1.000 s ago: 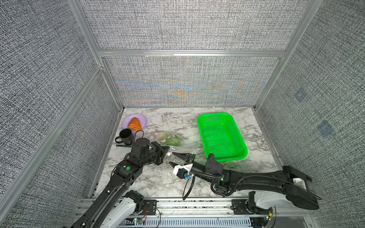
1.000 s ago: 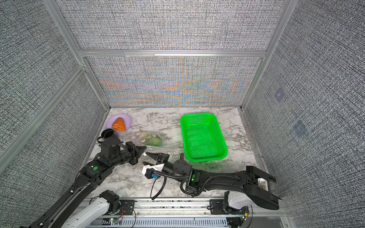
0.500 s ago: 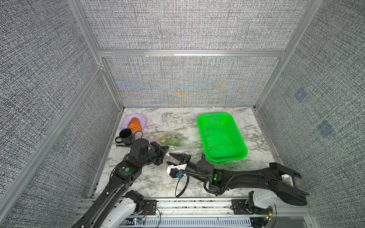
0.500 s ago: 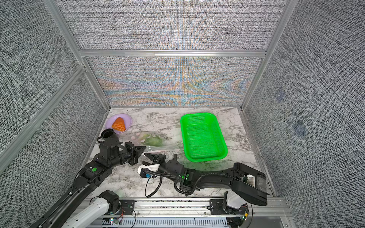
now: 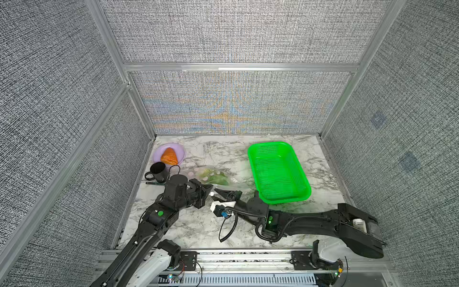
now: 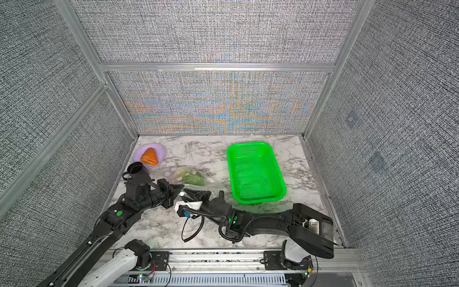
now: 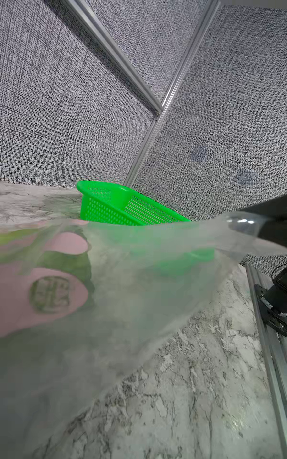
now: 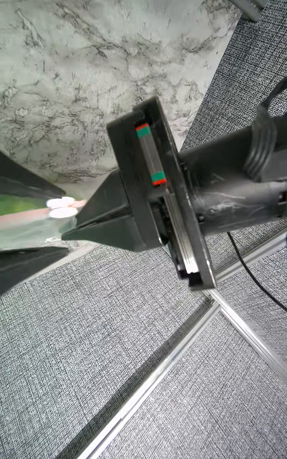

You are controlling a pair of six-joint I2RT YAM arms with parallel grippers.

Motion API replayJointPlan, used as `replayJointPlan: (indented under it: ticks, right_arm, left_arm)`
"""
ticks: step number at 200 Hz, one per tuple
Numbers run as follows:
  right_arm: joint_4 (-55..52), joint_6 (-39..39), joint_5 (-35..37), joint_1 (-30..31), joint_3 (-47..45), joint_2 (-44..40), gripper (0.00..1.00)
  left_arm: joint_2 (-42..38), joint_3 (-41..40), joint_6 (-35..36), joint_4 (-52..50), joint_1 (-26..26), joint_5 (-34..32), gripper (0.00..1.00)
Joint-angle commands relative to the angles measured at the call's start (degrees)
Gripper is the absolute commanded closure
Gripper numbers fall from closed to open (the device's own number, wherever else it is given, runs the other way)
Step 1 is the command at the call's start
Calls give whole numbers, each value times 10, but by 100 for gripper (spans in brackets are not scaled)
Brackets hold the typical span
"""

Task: Open the zip-top bag and take out the chinese cabbages
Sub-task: Adjust the zipper food storage bag at the center of the board.

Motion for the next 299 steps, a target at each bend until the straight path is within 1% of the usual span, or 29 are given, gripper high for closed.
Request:
replayJointPlan:
  ticks: [1,48,143,214,272,286,299]
  right_arm:
    - [-3,6,-16,-2,5,-2,67]
    - [-21,12,-26,-1,6,2,69]
    - [-10,10,-11,-2,18,20,73]
    - [-3,8,-6,-2,22,23,79]
    - [1,1,-1,-2,22,26,79]
    - [3,0,1,-2,22,25,81]
    - [5,3,5,-3,22,24,87]
  left_arm:
    - [-1,3,-2,10,1,2,100]
    - [-3,7,-3,5,1,-1,100]
    - [-6,9,-1,-3,1,-5,100]
    - [-6,7,-1,-3,1,-3,100]
    - [-10,5,-3,-6,1,-4,100]
    - [-10,5,-4,-6,1,-5,100]
    - [-12,5,-2,-5,1,-5,100]
